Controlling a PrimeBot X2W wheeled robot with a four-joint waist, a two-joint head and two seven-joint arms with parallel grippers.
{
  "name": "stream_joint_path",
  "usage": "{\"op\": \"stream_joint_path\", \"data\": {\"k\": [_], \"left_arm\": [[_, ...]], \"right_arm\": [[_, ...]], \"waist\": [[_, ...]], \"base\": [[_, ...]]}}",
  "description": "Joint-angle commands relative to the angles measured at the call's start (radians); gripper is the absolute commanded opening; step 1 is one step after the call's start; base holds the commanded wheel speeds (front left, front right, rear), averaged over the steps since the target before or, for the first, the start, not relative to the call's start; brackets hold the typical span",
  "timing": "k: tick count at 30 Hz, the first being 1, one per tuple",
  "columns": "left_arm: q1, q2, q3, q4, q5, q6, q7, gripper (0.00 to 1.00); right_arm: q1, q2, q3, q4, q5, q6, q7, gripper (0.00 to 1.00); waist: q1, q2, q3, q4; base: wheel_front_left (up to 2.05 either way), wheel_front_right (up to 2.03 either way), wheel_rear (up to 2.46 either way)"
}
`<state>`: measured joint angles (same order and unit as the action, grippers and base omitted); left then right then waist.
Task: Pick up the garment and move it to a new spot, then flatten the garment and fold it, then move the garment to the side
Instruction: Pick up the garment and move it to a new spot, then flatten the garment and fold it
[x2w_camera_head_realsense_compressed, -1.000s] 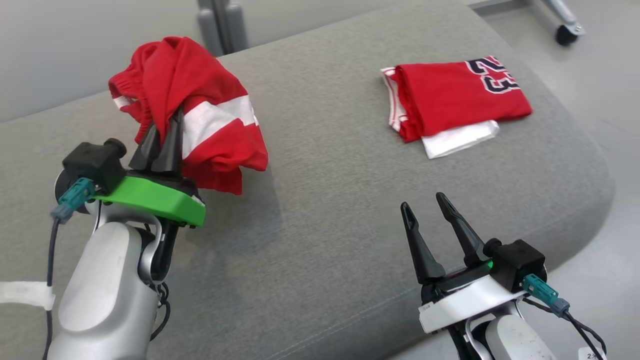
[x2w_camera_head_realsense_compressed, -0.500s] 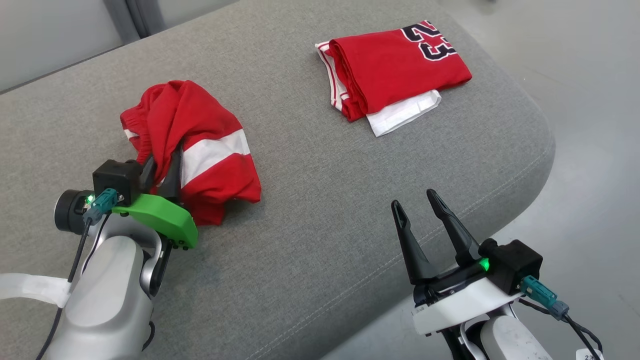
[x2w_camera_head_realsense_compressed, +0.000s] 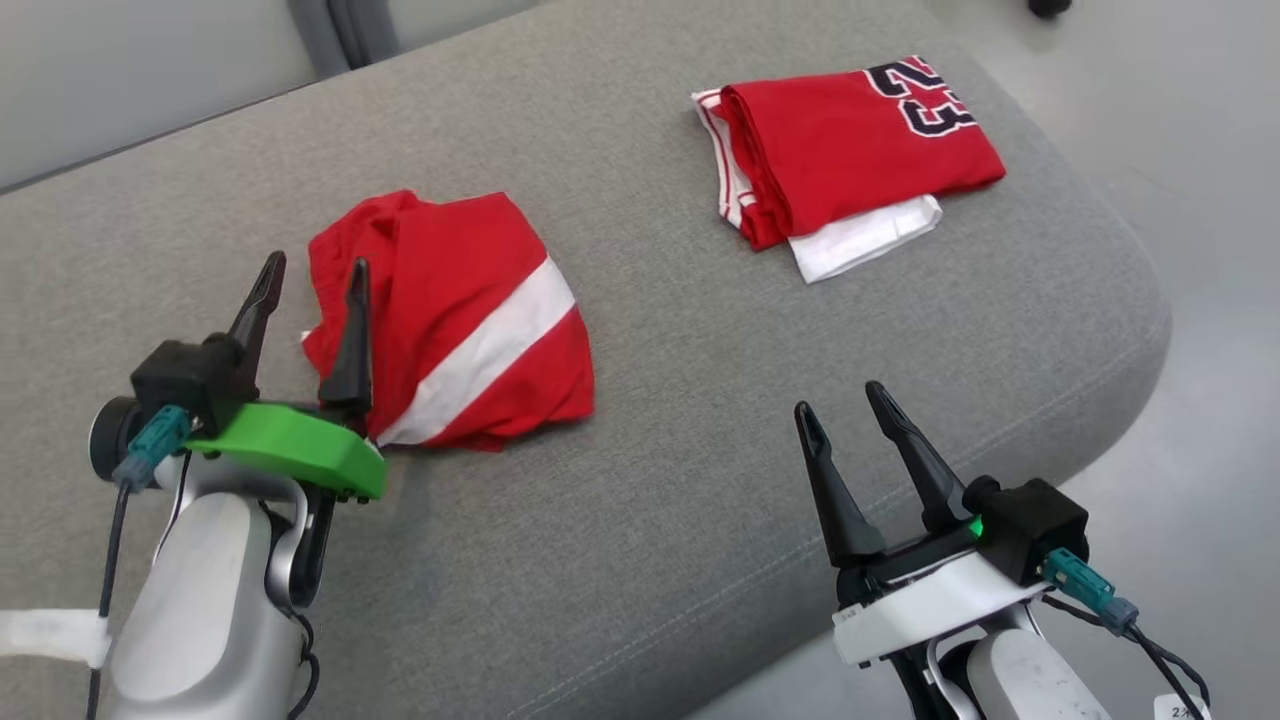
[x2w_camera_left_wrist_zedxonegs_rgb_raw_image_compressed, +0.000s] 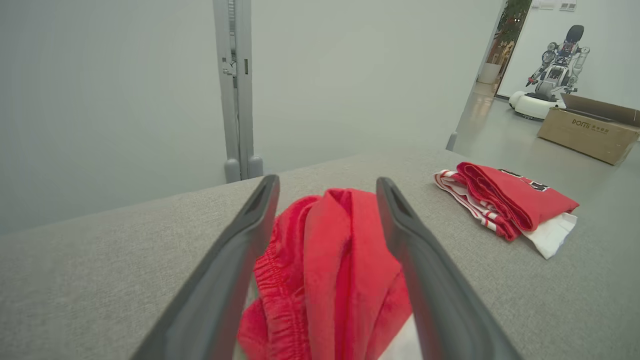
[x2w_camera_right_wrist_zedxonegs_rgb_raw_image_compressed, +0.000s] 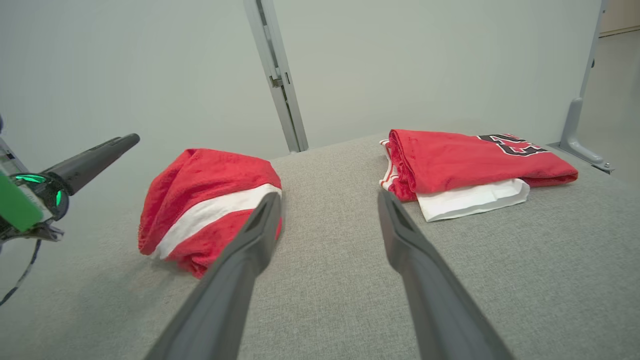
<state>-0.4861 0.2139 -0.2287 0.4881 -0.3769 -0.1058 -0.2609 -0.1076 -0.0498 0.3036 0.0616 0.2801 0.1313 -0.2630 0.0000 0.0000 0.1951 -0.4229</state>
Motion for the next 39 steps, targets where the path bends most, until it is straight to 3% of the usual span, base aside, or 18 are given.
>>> {"op": "stream_joint_path", "data": {"k": [1, 10, 17, 32, 39], "left_arm": [[0.051, 0.001, 0.020, -0.044, -0.009, -0.004, -0.004, 1.00], [0.280, -0.036, 0.143, -0.254, -0.033, 0.016, -0.004, 1.00], [0.442, -0.089, 0.224, -0.382, 0.001, 0.001, -0.004, 1.00], [0.625, -0.149, 0.329, -0.465, 0.168, -0.004, -0.004, 1.00], [0.662, -0.162, 0.310, -0.443, 0.166, -0.008, -0.004, 1.00]], "right_arm": [[-0.001, -0.002, -0.001, 0.009, -0.007, -0.001, -0.004, 1.00], [0.008, -0.002, -0.016, 0.038, 0.010, -0.001, -0.004, 1.00], [0.032, -0.002, -0.040, 0.055, 0.005, -0.001, -0.004, 1.00], [0.091, -0.002, -0.103, 0.061, -0.018, -0.001, -0.004, 1.00], [0.100, -0.002, -0.100, 0.059, -0.005, -0.001, -0.004, 1.00]], "waist": [[0.0000, 0.0000, -0.064, 0.082], [0.0000, 0.0000, -0.126, 0.195], [0.0000, 0.0000, -0.169, 0.258], [0.0000, 0.0000, -0.216, 0.328], [0.0000, 0.0000, -0.212, 0.337]], "base": [[0.00, 0.00, 0.00], [0.00, 0.00, 0.00], [0.00, 0.00, 0.00], [0.00, 0.00, 0.00], [0.00, 0.00, 0.00]]}}
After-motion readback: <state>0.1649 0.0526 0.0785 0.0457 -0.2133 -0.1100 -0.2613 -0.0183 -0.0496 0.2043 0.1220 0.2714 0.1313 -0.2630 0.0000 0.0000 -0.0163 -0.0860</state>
